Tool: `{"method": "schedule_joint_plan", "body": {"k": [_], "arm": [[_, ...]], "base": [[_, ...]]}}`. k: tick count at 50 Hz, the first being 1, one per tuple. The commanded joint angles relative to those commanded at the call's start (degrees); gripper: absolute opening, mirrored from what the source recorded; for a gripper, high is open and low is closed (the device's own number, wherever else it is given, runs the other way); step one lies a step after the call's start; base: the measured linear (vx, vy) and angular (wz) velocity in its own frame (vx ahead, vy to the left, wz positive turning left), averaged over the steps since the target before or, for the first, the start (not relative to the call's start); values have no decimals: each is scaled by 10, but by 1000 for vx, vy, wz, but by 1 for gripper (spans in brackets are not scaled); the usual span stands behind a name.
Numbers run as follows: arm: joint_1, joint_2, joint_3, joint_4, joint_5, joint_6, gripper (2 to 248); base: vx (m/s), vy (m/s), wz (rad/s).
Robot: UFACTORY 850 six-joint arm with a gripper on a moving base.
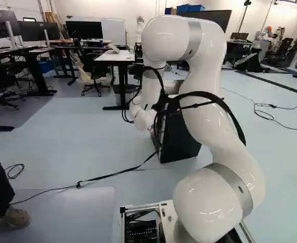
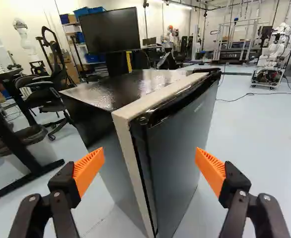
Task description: Open the fridge door
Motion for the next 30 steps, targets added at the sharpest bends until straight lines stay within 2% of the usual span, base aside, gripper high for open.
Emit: {"method": "schedule_joint_plan", "body": {"k": [13,30], "arm": [[-10,-17,-29,0,0,0,247],[-22,-22,-37,0,0,0,247]], "base": [[0,0,0],[0,0,0]]}}
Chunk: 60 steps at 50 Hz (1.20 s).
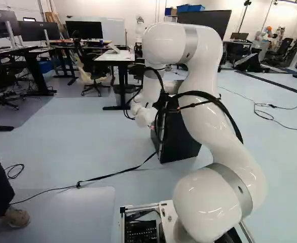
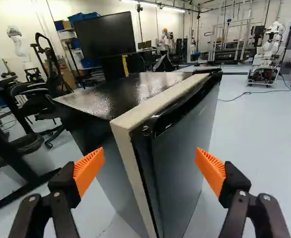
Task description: Open the fridge door
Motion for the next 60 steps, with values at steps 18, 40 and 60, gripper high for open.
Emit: {"method": "schedule_joint_plan", "body": {"k": [18,40,60], "arm": [[-10,-2,-3,0,0,0,247],[-20,1,1,0,0,0,247],[-27,7,11,0,0,0,247]], "base": [[0,0,0],[0,0,0],[0,0,0]]}}
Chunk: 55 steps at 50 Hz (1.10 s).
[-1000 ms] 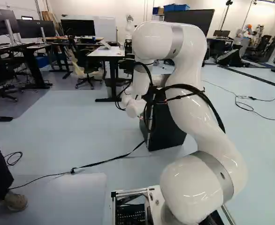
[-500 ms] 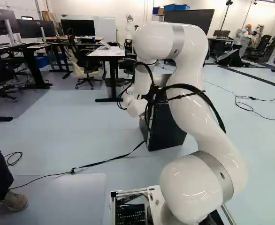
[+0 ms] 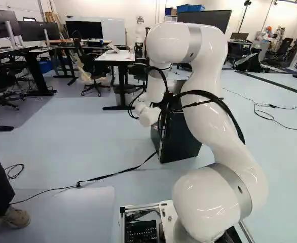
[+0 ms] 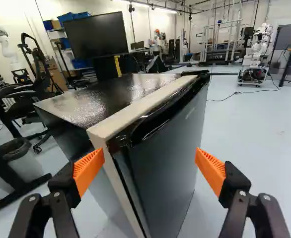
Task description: Open the fridge door
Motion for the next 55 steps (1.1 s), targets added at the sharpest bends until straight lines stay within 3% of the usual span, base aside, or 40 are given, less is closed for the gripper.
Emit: {"method": "schedule_joint_plan", "body": {"k": [37,55], "arm": [[-13,16,26,2,0,0,247],[-19,33,56,35,-1,0,247]], "base": [[0,0,0],[0,-2,-7]]}}
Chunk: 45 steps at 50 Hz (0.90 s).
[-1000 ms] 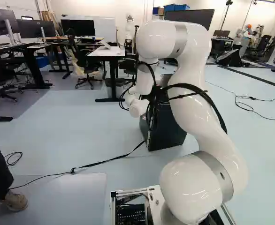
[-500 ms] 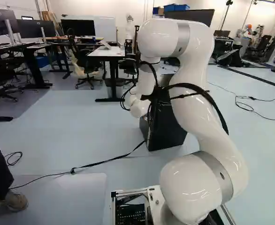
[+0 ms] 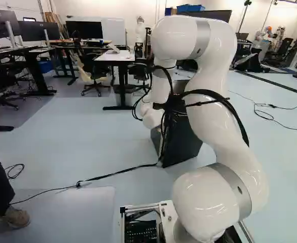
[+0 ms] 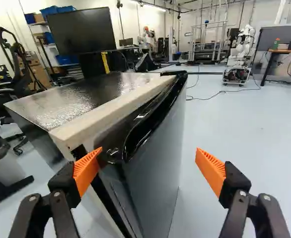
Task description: Open the fridge door
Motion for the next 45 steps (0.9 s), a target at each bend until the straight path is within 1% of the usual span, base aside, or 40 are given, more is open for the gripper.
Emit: {"method": "schedule_joint_plan", "body": {"k": [5,12,29,45], "arm": [[-2,7,12,20,-4,0,247],[-7,17,29,58,-14,0,247],[-21,39,70,160,-45,0,247],[-40,55,104,256,-74,0,247]], "base": [[0,0,0],[0,0,0],[0,0,0],[0,0,0]]}}
